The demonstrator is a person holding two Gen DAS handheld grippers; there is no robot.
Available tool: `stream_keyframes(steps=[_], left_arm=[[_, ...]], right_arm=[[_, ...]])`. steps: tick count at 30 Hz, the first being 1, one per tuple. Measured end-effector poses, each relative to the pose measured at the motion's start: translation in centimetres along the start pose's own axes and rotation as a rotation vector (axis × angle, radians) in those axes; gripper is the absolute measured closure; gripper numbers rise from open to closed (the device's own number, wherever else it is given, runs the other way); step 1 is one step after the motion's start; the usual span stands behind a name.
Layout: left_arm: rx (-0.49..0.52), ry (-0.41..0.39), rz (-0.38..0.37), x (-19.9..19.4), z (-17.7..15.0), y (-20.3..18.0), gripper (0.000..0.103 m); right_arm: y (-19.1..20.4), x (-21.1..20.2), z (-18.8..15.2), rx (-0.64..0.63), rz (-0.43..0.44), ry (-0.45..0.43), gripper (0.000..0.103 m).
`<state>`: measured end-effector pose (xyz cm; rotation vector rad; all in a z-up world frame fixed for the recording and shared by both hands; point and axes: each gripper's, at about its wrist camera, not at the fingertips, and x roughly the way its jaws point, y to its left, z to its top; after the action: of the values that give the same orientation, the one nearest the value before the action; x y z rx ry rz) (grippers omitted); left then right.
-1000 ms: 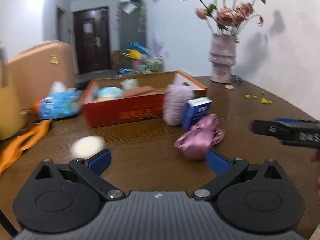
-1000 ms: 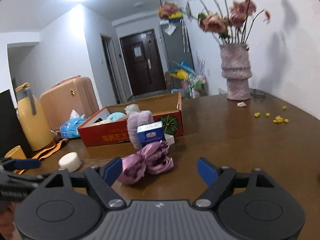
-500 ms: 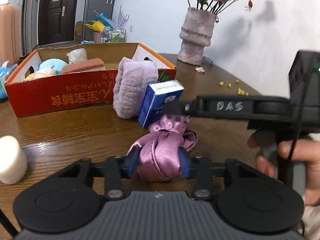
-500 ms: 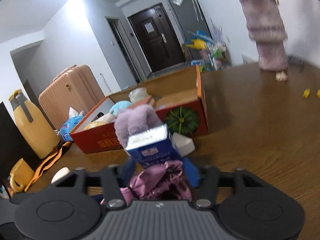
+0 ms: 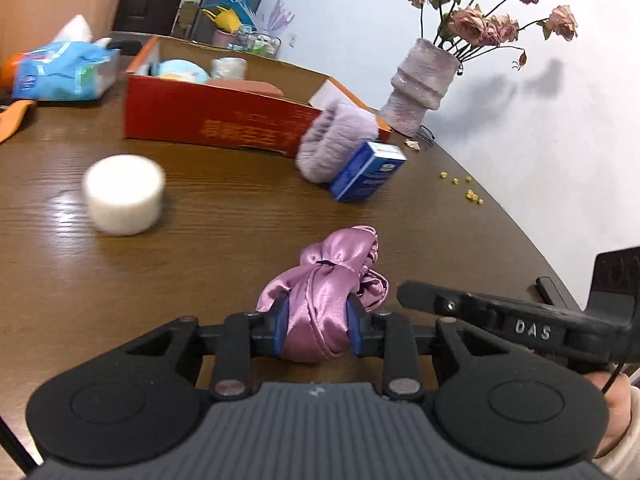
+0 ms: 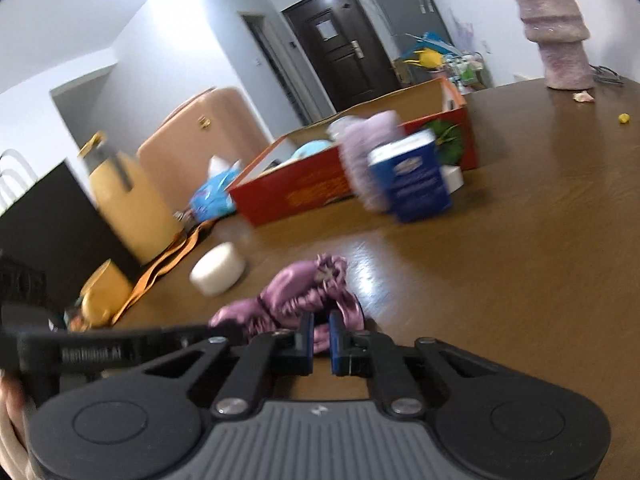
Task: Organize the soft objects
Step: 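Lift the pink satin scrunchie off the table with both tools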
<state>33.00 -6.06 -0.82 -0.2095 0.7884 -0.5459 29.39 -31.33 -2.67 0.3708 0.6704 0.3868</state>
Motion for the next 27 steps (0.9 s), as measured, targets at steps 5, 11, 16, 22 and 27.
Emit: stream_keyframes(steps=[5, 11, 16, 22, 27], left_arm=[[0.001, -0.025, 0.079, -1.7, -0.3, 1.0, 0.066], [-0.014, -0.065, 0.085, -3.1, 0.1, 2.4, 0.058], [0.023, -0.099, 0.086, -4.2, 0.1, 2.1, 0.052], [-0.044, -0.138, 0.096, -4.3, 0.1, 2.1, 0.052], [-0.002, -0.102, 0.085, -3.1, -0.5, 1.2, 0.052]], right_arm=[[1.5, -0.9, 0.3, -0.042, -0.017, -0.056, 0.086], [2.3, 0.6, 2.3, -0.100, -0.004, -0.075, 0.064], [3.0, 3.5, 3.3, -0.115, 0.015, -0.039, 0.065], [2.8, 4.4, 3.0, -0.076, 0.037, -0.037, 0.065], [3.3, 5.8, 2.9, -0.092, 0.013, -0.019, 0.065]])
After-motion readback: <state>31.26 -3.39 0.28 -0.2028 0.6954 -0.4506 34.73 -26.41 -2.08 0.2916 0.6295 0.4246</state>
